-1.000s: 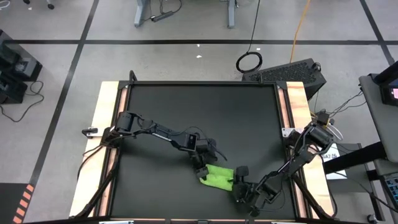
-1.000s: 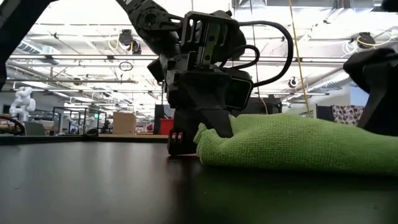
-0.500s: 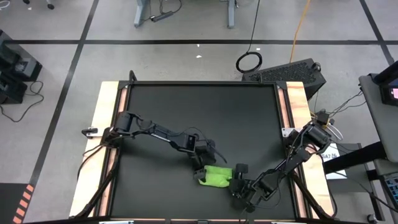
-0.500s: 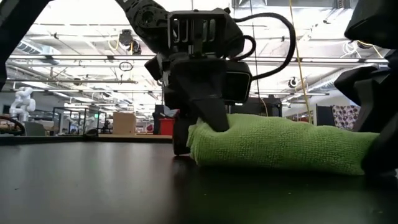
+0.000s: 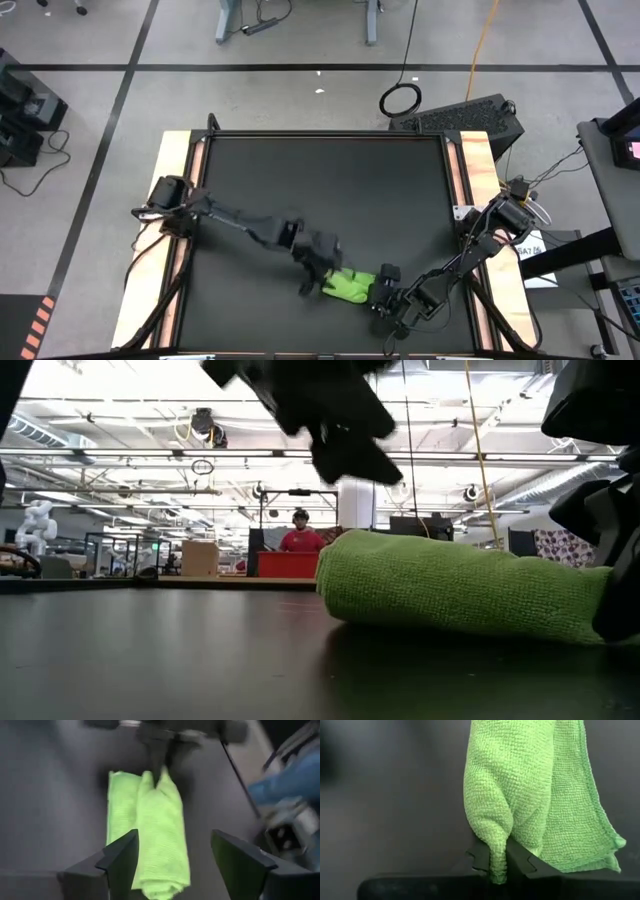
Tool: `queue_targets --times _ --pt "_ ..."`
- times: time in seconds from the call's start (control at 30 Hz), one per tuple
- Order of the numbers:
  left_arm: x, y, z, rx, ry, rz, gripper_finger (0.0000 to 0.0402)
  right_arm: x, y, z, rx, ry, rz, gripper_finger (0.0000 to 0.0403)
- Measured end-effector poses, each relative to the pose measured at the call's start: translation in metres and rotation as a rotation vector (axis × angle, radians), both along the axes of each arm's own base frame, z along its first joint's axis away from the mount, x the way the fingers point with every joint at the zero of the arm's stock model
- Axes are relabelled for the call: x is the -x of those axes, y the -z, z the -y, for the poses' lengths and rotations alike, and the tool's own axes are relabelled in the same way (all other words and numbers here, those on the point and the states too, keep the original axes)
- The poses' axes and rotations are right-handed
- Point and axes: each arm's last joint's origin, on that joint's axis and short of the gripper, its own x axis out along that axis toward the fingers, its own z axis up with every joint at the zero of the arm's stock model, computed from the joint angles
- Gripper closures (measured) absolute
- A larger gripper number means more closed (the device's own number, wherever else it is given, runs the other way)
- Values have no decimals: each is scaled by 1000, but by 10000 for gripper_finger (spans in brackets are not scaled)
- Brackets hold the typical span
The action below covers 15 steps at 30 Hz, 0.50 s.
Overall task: Roll towel
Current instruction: Roll the green microfiber towel
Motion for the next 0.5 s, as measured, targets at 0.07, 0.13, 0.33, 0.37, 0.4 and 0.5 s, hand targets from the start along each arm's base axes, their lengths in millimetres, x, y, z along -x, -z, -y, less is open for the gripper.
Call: queue_targets --times 0.07,0.13,0.33,0.37,0.4,0.5 --pt "6 -3 21 -123 69 73 151 0 -1 -1 -28 6 -2 388" --pt "12 -3 41 -243 127 128 151 -1 -2 -2 -55 -1 -3 388" --pt "21 23 70 -452 203 133 151 -1 -5 -4 -99 -18 -11 388" --pt "20 26 70 -447 199 129 151 -1 -5 -4 -100 -19 -11 388" --pt "21 30 70 -440 204 116 151 -1 -6 -4 -102 -18 -9 388" --pt "19 39 72 -414 229 96 147 -2 -7 -3 -114 -19 -17 388"
